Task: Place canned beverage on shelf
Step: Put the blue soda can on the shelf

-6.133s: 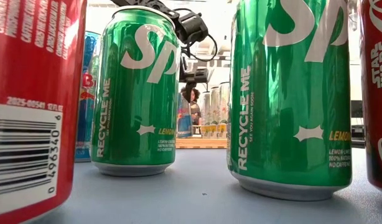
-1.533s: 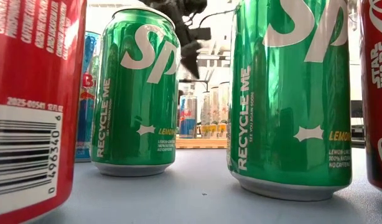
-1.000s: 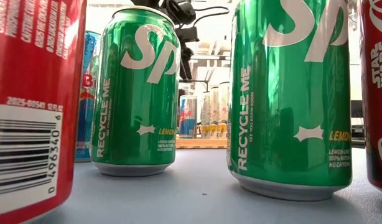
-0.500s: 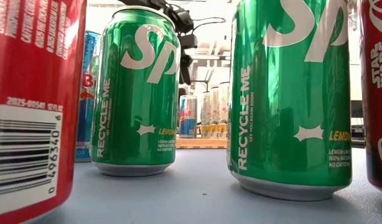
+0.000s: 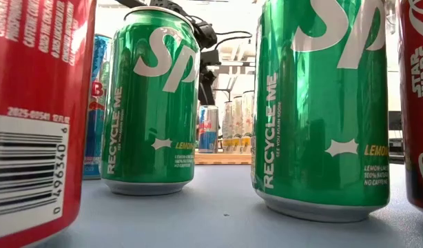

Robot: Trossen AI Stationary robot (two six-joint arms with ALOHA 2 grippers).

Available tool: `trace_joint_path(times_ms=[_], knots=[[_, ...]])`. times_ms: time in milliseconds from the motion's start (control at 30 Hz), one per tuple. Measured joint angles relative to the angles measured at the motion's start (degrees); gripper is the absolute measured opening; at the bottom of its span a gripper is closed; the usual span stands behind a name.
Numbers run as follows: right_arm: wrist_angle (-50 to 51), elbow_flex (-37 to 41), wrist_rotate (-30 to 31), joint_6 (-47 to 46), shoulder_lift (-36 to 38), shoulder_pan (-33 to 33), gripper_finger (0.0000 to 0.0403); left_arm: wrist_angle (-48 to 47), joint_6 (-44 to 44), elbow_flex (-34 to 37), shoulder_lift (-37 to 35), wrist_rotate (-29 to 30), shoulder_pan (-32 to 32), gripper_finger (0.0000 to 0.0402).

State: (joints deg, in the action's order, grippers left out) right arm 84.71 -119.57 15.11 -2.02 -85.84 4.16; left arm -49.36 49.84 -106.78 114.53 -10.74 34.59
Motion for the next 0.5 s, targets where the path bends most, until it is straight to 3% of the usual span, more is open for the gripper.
trace_joint_path(times_ms=[500], knots=[[0.3,0.0,-0.1,1.1,0.0,1.6,0.0260,-0.7,-0.8,-0.4,3.7,0.9,-0.5,0.0285]])
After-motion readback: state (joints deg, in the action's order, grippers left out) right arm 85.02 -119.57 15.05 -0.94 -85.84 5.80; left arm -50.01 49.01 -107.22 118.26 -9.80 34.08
